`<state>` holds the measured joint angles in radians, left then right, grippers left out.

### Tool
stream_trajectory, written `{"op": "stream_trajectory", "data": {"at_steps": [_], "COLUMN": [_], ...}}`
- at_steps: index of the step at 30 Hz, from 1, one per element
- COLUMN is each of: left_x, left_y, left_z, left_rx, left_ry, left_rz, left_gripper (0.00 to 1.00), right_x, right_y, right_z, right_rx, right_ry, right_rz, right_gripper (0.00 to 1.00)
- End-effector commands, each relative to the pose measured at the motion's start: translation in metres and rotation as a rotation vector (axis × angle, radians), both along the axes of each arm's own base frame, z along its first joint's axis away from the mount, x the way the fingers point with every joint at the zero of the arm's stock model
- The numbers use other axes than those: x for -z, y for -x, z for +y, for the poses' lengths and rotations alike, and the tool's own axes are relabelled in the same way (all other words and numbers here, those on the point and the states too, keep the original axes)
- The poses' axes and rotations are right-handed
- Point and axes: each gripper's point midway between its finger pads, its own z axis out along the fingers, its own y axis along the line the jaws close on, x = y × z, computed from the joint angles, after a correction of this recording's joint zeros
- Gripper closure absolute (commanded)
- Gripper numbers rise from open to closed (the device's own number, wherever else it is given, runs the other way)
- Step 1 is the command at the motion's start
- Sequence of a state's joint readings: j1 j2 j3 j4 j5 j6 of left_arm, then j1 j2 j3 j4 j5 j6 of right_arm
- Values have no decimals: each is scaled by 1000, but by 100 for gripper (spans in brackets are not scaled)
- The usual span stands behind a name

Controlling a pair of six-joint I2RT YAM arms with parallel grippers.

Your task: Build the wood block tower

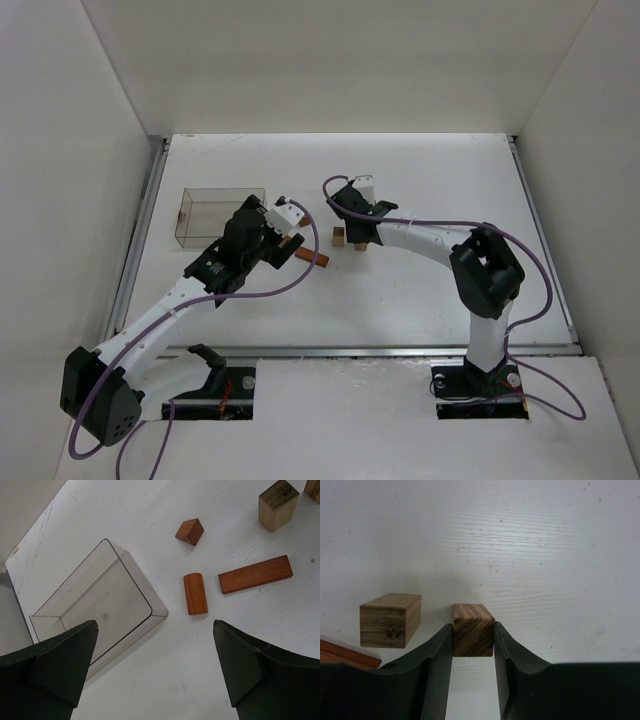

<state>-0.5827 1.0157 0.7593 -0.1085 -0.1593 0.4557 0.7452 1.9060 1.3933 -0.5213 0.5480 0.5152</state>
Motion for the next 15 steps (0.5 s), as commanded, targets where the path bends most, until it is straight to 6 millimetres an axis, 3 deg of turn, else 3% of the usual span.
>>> {"op": "stream_trajectory", "data": {"at_steps": [1,15], "left_x": [-14,-14], "left_y": [-2,-2], "left_z": [-1,-1], "left_rx": [-2,-2], "left_ry": [25,25], "left_rz": [-52,-52], "left_gripper": [0,0], "right_x": [0,-4], "right_y": [-3,-13], "right_z": [6,9], "right_rx": [-15,-29], "right_ry": [10,12], "right_rz": [-5,-23], "right_gripper": [100,100]}}
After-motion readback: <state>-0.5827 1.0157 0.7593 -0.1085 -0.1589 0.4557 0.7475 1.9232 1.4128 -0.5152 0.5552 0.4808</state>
